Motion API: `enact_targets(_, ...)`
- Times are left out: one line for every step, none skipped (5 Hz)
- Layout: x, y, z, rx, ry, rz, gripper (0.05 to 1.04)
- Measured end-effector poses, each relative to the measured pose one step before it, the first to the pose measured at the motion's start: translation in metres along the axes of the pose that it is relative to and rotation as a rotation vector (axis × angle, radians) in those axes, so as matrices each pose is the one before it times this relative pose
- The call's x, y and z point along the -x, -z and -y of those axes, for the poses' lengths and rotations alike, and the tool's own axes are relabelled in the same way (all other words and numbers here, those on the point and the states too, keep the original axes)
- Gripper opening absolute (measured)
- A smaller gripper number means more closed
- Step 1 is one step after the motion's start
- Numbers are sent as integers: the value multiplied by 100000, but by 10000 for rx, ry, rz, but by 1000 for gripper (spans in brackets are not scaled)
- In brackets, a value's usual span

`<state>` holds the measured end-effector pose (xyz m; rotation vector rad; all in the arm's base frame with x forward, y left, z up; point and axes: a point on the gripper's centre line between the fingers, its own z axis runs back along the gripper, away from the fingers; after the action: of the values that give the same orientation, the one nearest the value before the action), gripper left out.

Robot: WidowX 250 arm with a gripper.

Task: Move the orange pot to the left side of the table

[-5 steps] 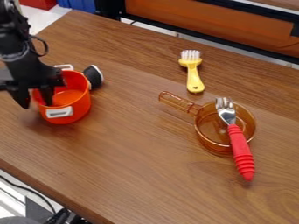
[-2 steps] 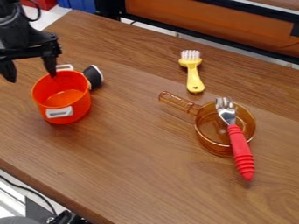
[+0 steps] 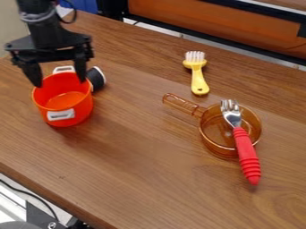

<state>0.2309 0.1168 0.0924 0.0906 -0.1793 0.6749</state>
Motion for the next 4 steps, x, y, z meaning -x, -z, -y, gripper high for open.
enact_targets(408,-656,2195,80,-262,-114,998)
enact_targets(524,679,2184,-55,45,276,998)
enact_targets(786,130,1887,639,683,-83,998)
enact_targets(-1168,947,2103,112,-434,-47,998)
